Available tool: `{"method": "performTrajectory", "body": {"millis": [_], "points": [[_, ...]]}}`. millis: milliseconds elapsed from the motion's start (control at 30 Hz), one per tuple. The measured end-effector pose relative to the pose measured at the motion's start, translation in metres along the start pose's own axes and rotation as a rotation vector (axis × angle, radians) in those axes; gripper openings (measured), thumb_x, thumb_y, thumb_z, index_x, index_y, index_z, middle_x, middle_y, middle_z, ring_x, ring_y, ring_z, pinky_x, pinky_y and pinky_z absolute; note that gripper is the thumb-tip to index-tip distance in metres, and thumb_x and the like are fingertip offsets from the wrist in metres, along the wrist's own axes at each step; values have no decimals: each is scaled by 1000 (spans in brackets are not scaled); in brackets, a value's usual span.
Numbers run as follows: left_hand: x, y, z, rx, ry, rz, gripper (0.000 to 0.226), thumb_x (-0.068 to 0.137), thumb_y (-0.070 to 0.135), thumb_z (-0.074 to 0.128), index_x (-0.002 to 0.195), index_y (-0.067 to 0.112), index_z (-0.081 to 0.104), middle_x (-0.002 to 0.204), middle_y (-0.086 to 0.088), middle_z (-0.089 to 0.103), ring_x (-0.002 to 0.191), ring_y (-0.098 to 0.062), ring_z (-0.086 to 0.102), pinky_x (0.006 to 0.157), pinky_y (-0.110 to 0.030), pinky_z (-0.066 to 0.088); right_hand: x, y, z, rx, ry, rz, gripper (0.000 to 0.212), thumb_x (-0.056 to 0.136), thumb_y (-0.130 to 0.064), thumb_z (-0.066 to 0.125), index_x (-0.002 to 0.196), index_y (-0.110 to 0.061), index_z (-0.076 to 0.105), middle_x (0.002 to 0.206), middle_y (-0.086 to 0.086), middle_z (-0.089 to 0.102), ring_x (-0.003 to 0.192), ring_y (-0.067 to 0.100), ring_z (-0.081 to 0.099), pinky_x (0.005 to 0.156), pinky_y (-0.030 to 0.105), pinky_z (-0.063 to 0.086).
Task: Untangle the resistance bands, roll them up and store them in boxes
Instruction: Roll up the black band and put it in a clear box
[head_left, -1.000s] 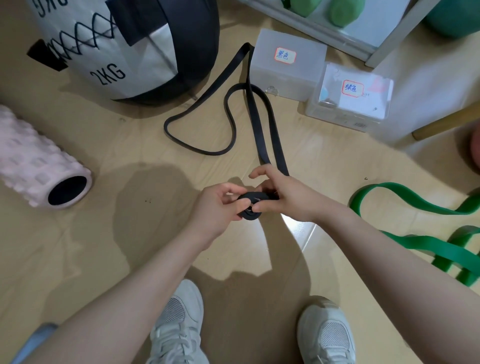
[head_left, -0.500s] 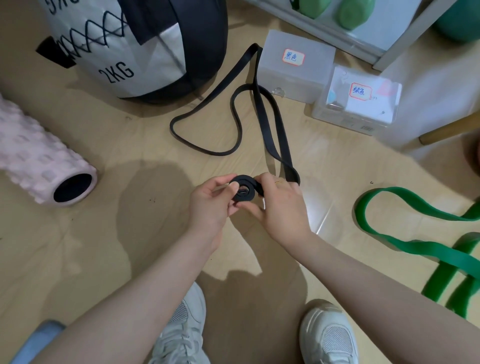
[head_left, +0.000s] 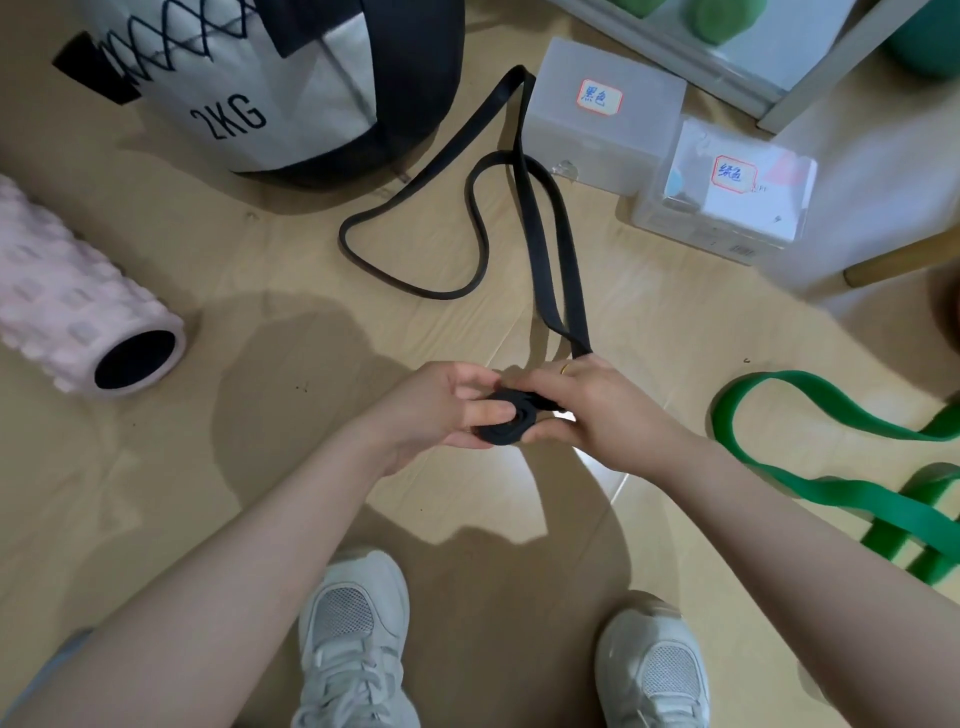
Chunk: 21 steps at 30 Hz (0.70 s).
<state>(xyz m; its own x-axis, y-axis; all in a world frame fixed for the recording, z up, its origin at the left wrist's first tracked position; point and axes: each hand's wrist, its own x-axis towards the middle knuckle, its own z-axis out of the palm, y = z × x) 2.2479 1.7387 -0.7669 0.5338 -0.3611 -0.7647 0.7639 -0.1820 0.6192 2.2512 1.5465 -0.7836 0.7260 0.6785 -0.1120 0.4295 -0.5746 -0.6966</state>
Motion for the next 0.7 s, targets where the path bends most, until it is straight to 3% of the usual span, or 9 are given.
{"method": "performTrajectory", "body": {"millis": [100,233,333,400,500,600,700], "points": [[0,2,-2,7,-9,-53,15,84,10,65,98,13,65,99,-7,72,90,-16,70,78,-25,57,3,-4,-8,-94,-36,-24,42,83,-41,56,118,-17,58,82,-21,43,72,4,43,75,22,27],[1,-1,-2,-117,59,-40,23,84,11,65,106,9,64,100,-8,71,90,-15,69,76,-23,57,5,-9,-6,-269,26,-40,54,81,-49,52,122,-13,53,88,-4,66,77,19,63,76,28,37],[0,-7,-2,-229,131,-25,17,85,9,62,100,16,66,98,-4,72,91,-13,69,79,-22,55,9,-8,-5,-240,-88,192,68,85,-52,51,136,-9,38,96,7,67,86,29,62,80,29,37],[0,-10,-2,-318,170,25,17,85,9,61,99,17,67,99,-3,72,92,-13,69,78,-22,56,9,-10,-1,-251,-36,196,62,85,-56,41,124,-7,50,84,5,68,75,28,63,73,30,39],[-1,-10,-4,-384,214,95,18,86,9,60,103,13,67,101,-4,72,93,-14,69,78,-21,56,10,-14,8,-353,95,186,47,88,-39,33,110,-6,58,81,5,68,72,28,63,69,33,45],[1,-8,-7,-328,278,133,20,85,6,61,104,13,67,102,-3,71,92,-10,68,74,-18,56,14,-14,10,-369,165,242,40,90,-23,34,116,-5,58,83,9,67,71,32,61,69,35,48],[2,-4,-10,-300,329,148,20,85,3,62,90,21,67,86,7,71,76,1,68,64,-12,54,19,-14,8,-274,181,296,36,90,-10,44,123,-8,58,82,14,62,70,33,54,63,32,44]]}}
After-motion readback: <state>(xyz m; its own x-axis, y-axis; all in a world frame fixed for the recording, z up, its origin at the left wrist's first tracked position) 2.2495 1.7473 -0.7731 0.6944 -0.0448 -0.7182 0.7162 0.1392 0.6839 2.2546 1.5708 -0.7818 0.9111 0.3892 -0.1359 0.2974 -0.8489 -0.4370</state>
